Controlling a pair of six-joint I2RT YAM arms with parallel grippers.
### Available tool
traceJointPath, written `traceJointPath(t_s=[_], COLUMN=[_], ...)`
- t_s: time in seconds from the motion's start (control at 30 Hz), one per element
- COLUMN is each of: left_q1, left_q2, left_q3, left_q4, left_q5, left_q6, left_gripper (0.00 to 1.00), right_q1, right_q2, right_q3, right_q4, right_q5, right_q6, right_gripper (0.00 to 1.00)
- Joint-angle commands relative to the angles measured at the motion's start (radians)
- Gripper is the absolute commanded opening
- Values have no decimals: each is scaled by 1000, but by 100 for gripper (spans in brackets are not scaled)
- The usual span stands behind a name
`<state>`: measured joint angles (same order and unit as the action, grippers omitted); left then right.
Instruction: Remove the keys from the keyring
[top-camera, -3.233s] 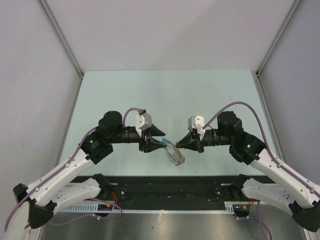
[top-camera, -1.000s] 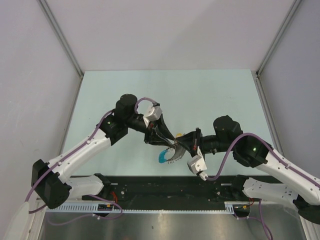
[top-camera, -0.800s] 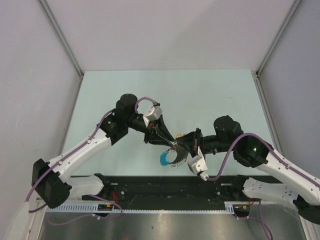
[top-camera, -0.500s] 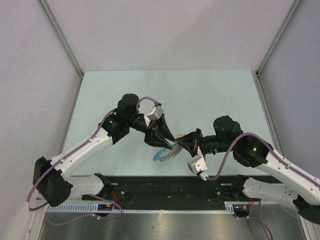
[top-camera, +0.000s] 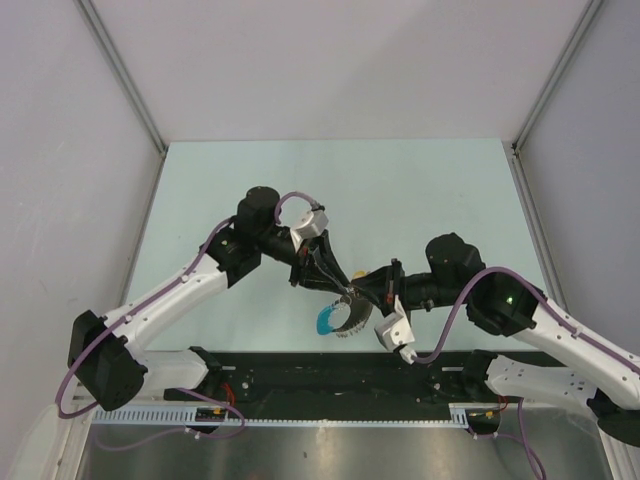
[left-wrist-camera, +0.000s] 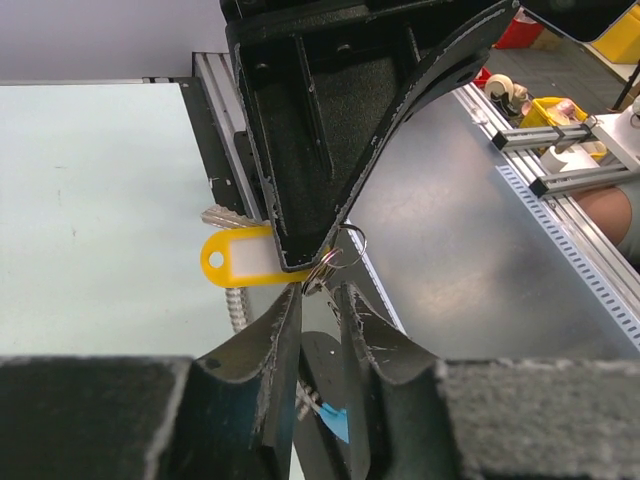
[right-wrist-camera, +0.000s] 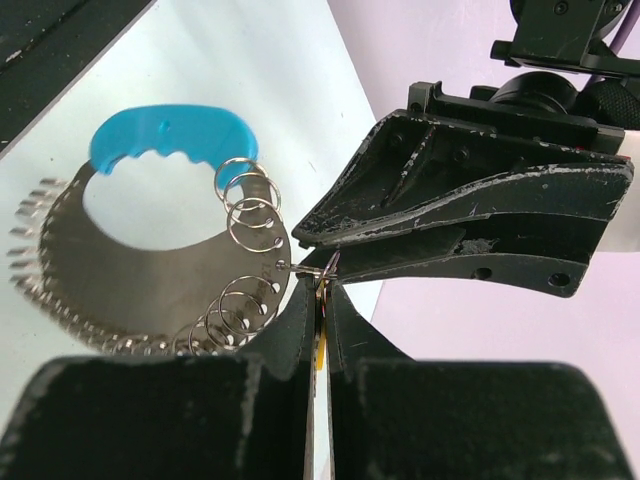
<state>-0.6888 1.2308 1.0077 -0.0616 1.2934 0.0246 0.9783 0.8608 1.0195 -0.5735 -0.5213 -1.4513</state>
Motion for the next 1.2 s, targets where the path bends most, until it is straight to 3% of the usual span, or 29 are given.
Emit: traceJointPath(t_s=[0.0,0.2,0.5,1.17], left_q1=[-15,-18,-18,-20], left_q2=[-30,-27,-40,13], left_q3=[17,-3,-8,45], left_q4=[110,166,141,23], left_q5=[73,90,75,-52], left_q6=[-66,-114,-106,-49], left_gripper=[24,17,15,27], right_q1=[7,8,10,37], right_q2=[1,-3,9,-14], right_q3=[14,10,7,-12], right_q4=[70,69,75,93], right_q5=[20,49,81,99], right_q6=[5,2,-11,32], right_gripper=[0,0,0,0])
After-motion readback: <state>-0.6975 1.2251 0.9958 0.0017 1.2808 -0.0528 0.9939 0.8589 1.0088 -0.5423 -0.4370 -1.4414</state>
